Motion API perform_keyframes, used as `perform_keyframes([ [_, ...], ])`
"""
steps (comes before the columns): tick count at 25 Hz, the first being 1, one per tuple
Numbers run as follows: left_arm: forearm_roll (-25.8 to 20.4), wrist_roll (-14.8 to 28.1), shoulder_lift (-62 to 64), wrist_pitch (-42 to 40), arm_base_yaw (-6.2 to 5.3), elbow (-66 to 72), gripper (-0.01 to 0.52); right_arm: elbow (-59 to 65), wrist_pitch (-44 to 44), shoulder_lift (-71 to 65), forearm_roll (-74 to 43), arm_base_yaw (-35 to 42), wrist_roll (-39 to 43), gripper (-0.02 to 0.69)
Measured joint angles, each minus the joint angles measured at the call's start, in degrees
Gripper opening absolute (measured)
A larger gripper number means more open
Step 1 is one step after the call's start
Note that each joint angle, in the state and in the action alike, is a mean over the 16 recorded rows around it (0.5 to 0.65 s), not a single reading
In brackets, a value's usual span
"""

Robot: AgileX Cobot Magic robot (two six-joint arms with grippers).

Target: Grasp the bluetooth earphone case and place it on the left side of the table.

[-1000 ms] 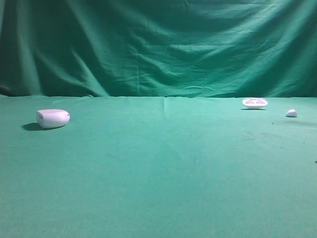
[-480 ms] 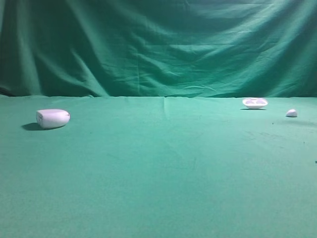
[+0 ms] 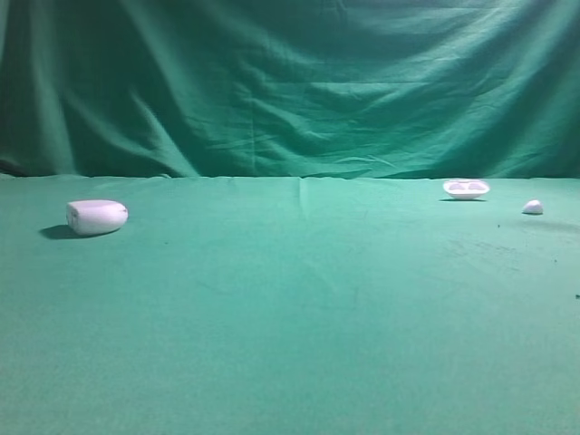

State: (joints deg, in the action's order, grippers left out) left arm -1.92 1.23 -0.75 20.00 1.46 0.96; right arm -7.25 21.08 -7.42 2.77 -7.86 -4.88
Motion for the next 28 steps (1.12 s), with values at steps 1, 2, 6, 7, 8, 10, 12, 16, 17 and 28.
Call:
perform_keyframes([
  [1, 0.0, 0.0, 0.0, 0.0, 0.00, 0.0, 0.000, 1.6, -0.5, 1.3, 0.0, 0.7, 0.0, 0.000],
  [2, 0.0, 0.0, 0.0, 0.0, 0.00, 0.0, 0.000, 3.0, -0.9, 2.5, 0.1, 1.3, 0.0, 0.000],
  [6, 0.0, 0.0, 0.0, 0.0, 0.00, 0.0, 0.000, 6.9, -1.2, 6.1, 0.1, 2.8, 0.0, 0.000],
  [7, 0.0, 0.0, 0.0, 0.0, 0.00, 0.0, 0.000, 7.5, -1.1, 6.7, 0.1, 3.0, 0.0, 0.000],
  [8, 0.0, 0.0, 0.0, 0.0, 0.00, 0.0, 0.000, 8.0, -1.0, 7.2, 0.2, 3.1, 0.0, 0.000],
  [10, 0.0, 0.0, 0.0, 0.0, 0.00, 0.0, 0.000, 8.5, -0.8, 7.8, 0.2, 3.3, 0.0, 0.000],
  [12, 0.0, 0.0, 0.0, 0.0, 0.00, 0.0, 0.000, 8.8, -0.5, 8.0, 0.2, 3.4, 0.0, 0.000],
  [16, 0.0, 0.0, 0.0, 0.0, 0.00, 0.0, 0.000, 8.8, 0.0, 8.1, 0.2, 3.5, 0.0, 0.000],
  [17, 0.0, 0.0, 0.0, 0.0, 0.00, 0.0, 0.000, 8.8, 0.2, 8.1, 0.2, 3.5, 0.0, 0.000],
  [28, 0.0, 0.0, 0.0, 0.0, 0.00, 0.0, 0.000, 8.8, 0.4, 8.1, 0.2, 3.5, 0.0, 0.000],
])
